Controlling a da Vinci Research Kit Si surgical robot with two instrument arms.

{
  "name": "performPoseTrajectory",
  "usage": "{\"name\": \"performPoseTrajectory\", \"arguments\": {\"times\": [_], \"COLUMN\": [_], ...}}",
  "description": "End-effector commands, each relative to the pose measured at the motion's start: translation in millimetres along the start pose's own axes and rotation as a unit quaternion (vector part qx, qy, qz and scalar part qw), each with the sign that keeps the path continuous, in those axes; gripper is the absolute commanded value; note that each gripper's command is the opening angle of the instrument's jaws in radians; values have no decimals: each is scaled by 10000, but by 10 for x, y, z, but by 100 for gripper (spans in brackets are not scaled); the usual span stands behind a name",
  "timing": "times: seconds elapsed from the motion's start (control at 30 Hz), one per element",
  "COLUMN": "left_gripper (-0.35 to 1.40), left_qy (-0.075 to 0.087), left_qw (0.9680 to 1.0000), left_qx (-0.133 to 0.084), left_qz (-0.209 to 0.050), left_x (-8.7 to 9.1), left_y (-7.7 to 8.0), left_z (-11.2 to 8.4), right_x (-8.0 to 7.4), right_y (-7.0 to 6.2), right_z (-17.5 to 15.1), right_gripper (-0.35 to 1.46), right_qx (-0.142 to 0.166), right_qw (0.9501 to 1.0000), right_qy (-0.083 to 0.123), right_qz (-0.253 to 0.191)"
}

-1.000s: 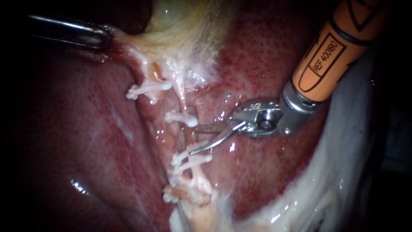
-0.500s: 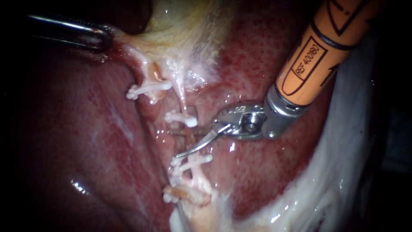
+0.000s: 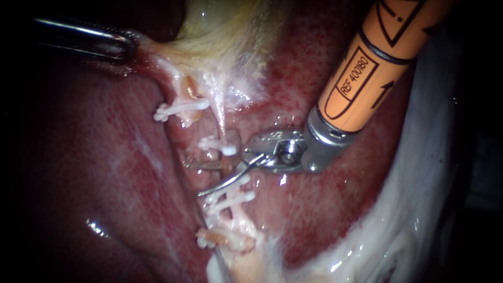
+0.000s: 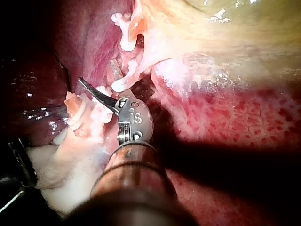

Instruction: Go to the cutting position right tube

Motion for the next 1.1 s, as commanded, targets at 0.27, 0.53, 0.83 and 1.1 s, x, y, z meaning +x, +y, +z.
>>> {"name": "performPoseTrajectory", "arguments": {"times": [0.27,0.53,0.83,1.1], "left_gripper": [-35,-35,-35,-35], "left_qy": [0,0,0,0], "left_qw": [10000,10000,10000,10000], "left_qx": [-1,-1,-1,-1], "left_qz": [0,0,0,0], "left_x": [0,0,0,0], "left_y": [0,0,0,0], "left_z": [0,0,0,0], "right_x": [3,18,35,35], "right_y": [-7,-29,-45,-45], "right_z": [3,9,13,13], "right_gripper": [142,142,140,140], "right_qx": [135,319,445,460], "right_qw": [9999,9992,9983,9982], "right_qy": [93,249,372,382], "right_qz": [-11,-22,-14,-16]}}
